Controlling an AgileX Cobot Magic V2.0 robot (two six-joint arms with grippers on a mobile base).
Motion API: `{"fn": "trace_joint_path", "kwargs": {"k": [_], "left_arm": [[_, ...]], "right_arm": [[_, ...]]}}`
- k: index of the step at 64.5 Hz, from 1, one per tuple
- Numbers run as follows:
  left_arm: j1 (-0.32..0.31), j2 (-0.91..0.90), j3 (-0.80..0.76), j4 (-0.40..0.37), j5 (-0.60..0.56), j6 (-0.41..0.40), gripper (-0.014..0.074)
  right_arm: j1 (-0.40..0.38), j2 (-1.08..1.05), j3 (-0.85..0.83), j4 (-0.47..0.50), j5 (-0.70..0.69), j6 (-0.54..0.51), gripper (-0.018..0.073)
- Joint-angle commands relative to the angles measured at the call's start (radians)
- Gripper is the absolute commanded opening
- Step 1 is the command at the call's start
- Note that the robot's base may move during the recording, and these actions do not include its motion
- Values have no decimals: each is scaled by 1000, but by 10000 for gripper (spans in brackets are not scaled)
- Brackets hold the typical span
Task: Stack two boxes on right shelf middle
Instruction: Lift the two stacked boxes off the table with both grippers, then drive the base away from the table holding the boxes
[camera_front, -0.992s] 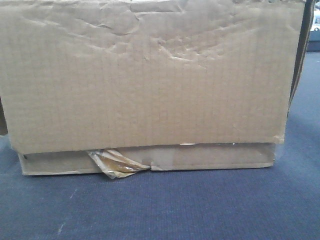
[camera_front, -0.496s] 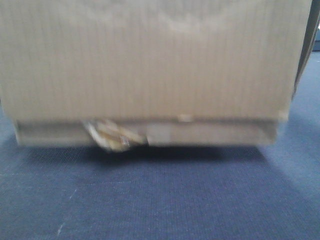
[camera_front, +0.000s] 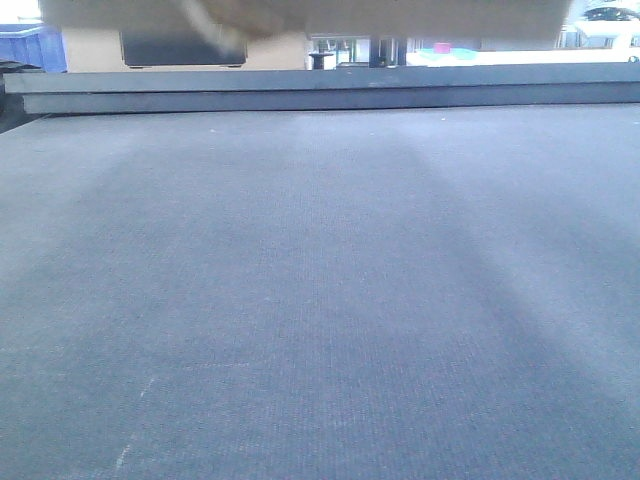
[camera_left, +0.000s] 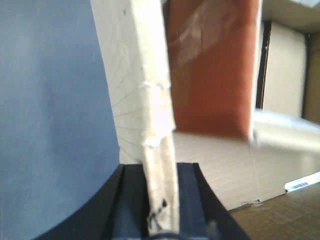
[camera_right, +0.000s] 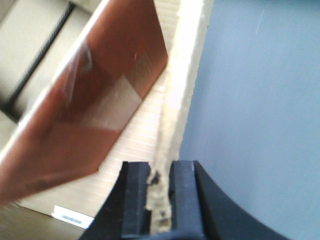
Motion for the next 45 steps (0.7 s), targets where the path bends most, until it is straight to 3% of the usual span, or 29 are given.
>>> {"fn": "trace_joint_path", "kwargs": {"k": [1,45], "left_arm": [[-10,-29,-29,-25,-30,1,-111],[-10,-34,-29,-17,-39,1,-111]], "right_arm": [[-7,-26,-29,-12,-29,-13,-154],[-7,-34,-33,-12,-29,-13,-154]]}}
